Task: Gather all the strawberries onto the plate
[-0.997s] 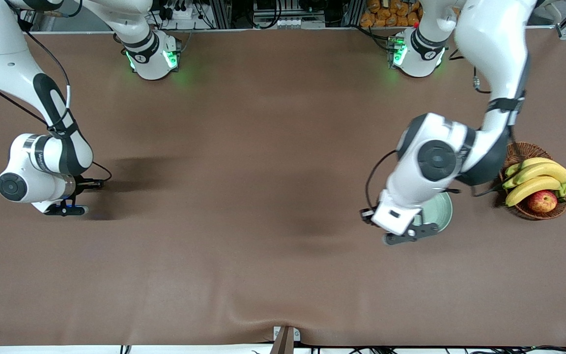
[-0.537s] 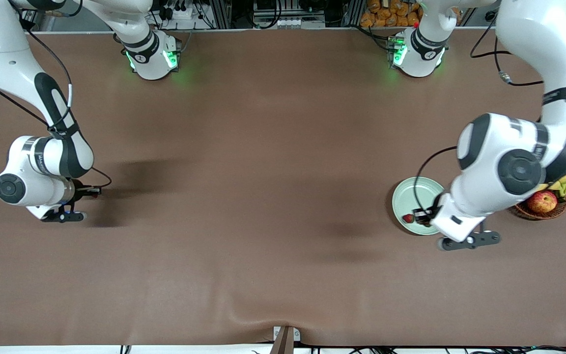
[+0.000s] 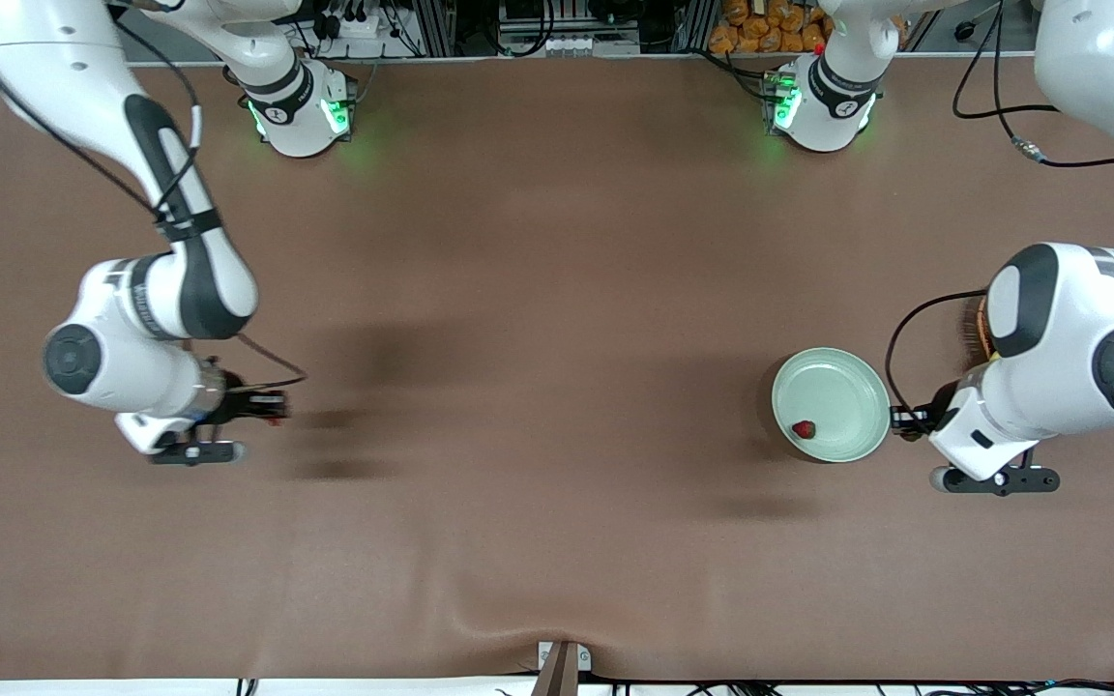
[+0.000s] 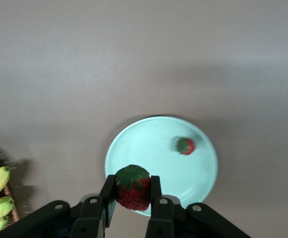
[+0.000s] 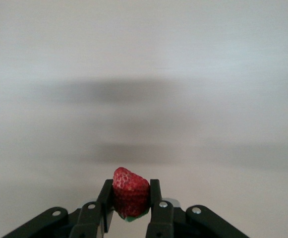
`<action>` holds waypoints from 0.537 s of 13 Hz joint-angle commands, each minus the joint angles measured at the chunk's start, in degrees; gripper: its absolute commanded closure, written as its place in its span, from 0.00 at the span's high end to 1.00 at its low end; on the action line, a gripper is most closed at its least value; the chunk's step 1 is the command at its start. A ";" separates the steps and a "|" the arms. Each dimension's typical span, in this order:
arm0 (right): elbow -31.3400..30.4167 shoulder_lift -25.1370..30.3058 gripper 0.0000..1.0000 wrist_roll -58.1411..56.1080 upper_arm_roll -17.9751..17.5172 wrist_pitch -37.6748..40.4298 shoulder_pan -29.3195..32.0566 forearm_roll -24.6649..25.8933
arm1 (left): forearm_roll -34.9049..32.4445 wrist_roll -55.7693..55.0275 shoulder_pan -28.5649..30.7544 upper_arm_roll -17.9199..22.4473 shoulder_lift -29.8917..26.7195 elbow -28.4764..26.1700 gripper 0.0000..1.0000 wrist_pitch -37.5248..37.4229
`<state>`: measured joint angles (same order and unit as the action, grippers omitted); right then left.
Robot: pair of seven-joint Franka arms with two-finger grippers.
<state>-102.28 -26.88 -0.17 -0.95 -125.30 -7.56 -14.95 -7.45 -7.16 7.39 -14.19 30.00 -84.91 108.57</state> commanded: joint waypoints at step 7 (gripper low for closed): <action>10.33 -11.42 0.11 30.01 2.35 -16.72 -27.40 -12.82 | 0.77 2.87 3.25 -0.58 3.48 -12.91 0.00 18.08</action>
<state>-96.93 -33.59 23.72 -0.07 -139.99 -30.48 -26.34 -7.45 -2.92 11.16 -14.68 33.89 -95.75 124.95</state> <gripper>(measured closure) 0.670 0.687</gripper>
